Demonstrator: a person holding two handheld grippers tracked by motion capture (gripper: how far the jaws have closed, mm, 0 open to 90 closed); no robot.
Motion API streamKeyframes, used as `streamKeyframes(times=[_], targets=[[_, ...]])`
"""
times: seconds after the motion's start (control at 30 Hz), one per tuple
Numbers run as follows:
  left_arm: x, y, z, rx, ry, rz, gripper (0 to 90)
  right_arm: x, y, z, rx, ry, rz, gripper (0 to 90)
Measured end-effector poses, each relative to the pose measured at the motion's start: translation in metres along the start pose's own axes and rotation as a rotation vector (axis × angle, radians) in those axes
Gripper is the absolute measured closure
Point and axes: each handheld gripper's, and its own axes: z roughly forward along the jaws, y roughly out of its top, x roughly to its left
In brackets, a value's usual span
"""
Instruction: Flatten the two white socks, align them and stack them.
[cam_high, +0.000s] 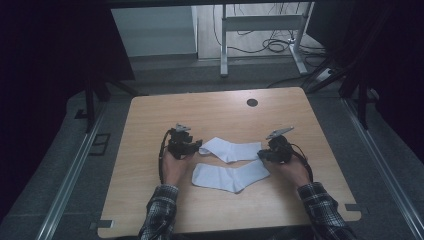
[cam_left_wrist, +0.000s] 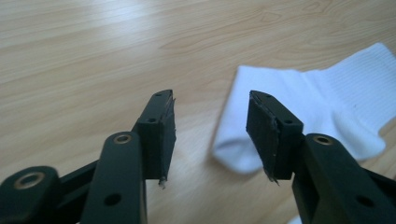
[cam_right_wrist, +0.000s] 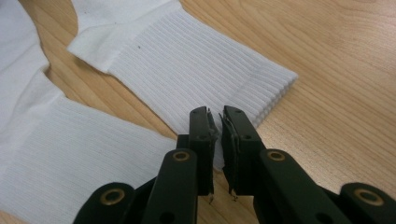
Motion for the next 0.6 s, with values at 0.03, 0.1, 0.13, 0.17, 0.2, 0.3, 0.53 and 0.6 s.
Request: streamKeyframes(times=[0.03,0.1,0.13,0.17,0.2,0.3,0.53,0.6], targets=[[-0.002,0.001,0.004,0.01,-0.004,0.002,49.1,0.0,0.0,0.0,-0.003,0.003,-0.001,78.7],[-0.006,0.003,0.016,0.044,-0.003,0.008,47.2,0.001,-0.001,-0.001,-0.004,-0.001,-0.005,77.8],[-0.007,0.003,0.021,0.058,-0.004,0.011,46.0,0.001,-0.001,-0.001,-0.004,0.001,-0.009,76.6],[-0.008,0.002,0.024,0.073,-0.002,0.016,45.6,0.002,-0.001,-0.001,-0.004,0.0,-0.012,75.7],[-0.009,0.001,0.026,0.081,0.005,0.019,45.6,0.002,-0.002,-0.001,-0.003,-0.002,-0.015,74.9],[-0.013,-0.004,0.033,0.122,0.019,0.043,47.6,0.003,-0.001,-0.001,-0.004,-0.005,-0.019,71.5],[-0.023,0.003,0.02,0.108,0.009,0.107,85.8,0.003,-0.001,-0.001,-0.011,0.006,-0.016,66.2],[-0.027,0.012,0.01,0.079,0.002,0.114,86.1,0.003,-0.001,-0.001,-0.013,0.008,-0.016,66.0]])
